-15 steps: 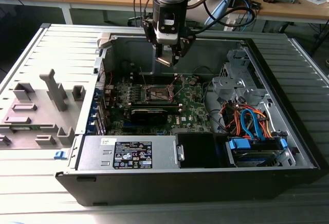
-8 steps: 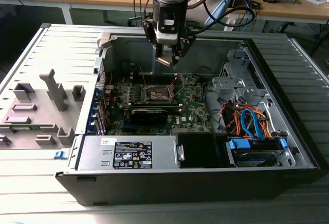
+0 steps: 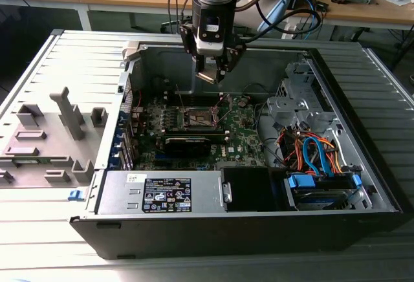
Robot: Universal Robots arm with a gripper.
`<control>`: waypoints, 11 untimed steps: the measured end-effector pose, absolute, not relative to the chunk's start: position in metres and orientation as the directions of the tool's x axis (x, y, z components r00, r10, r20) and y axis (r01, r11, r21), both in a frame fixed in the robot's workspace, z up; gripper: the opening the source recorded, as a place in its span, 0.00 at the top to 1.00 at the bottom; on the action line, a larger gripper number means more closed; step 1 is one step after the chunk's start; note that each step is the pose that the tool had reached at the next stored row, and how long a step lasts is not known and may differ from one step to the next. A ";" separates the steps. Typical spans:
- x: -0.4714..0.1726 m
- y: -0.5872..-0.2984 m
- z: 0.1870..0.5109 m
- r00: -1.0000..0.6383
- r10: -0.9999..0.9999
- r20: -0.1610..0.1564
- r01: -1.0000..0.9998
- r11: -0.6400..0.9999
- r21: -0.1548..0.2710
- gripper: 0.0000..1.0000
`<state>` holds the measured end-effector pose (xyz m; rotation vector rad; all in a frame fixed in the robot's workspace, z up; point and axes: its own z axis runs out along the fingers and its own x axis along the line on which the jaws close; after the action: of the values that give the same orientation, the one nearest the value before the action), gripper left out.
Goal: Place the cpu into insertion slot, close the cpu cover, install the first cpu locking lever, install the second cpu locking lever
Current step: 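Place the cpu into insertion slot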
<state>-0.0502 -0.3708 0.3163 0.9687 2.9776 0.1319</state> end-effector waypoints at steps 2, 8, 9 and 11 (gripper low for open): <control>-0.050 -0.371 0.316 -0.808 0.588 0.019 0.588 0.805 0.082 0.46; -0.050 -0.371 0.316 -0.807 0.591 0.019 0.590 0.803 0.082 0.46; -0.050 -0.371 0.316 -0.806 0.591 0.019 0.590 0.803 0.082 0.46; -0.050 -0.371 0.316 -0.806 0.592 0.019 0.591 0.803 0.082 0.46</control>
<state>-0.0502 -0.3708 0.3163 0.9758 2.9750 0.1318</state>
